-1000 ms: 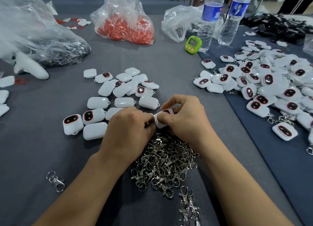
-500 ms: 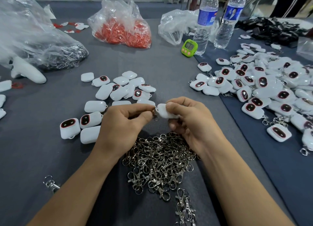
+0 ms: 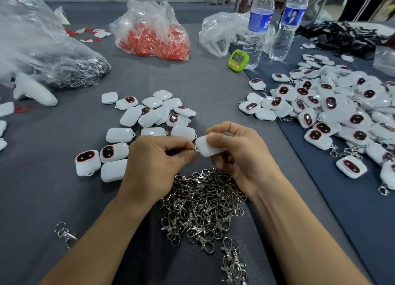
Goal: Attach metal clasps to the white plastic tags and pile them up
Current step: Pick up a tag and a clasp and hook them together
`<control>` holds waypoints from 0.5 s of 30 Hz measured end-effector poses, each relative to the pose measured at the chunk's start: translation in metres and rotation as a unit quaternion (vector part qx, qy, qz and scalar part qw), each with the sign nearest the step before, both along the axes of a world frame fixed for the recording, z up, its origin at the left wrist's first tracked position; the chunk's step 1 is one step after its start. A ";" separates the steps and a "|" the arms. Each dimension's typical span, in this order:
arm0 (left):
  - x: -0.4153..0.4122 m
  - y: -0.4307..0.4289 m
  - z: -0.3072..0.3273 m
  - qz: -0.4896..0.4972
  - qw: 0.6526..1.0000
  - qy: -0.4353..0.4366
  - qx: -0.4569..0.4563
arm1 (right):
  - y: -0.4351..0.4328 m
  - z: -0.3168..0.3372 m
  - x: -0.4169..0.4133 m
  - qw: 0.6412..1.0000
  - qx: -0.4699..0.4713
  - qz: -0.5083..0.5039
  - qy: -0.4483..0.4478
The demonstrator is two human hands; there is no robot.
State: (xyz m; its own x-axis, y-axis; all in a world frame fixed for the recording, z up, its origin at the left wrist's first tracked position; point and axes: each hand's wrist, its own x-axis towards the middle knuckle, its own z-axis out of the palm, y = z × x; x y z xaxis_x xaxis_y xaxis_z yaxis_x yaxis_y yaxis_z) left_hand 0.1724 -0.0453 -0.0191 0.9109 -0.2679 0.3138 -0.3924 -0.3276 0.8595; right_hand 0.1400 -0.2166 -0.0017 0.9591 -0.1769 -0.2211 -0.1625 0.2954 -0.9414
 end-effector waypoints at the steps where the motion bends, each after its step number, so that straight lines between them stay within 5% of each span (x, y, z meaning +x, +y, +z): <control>1: -0.002 0.000 -0.001 0.022 0.998 -0.043 0.044 | 0.001 -0.001 0.000 1.000 -0.013 -0.006 0.001; 4: -0.006 -0.002 0.000 0.063 0.992 -0.084 0.073 | 0.003 -0.003 0.002 1.000 -0.019 -0.018 0.003; 11: -0.002 -0.007 0.003 -0.035 0.984 0.150 -0.093 | -0.001 -0.001 0.002 0.999 0.039 -0.007 -0.010; 15: -0.001 -0.005 0.005 -0.056 0.981 0.160 -0.100 | 0.000 -0.003 0.000 0.999 0.034 -0.009 -0.040</control>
State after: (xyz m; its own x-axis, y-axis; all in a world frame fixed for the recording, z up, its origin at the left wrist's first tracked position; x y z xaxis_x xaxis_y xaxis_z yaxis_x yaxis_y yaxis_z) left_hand 0.1713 -0.0503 -0.0140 0.9399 -0.3333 0.0742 -0.1168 -0.1097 0.9871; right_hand 0.1403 -0.2163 -0.0046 0.9709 -0.1810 -0.1570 -0.0827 0.3619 -0.9286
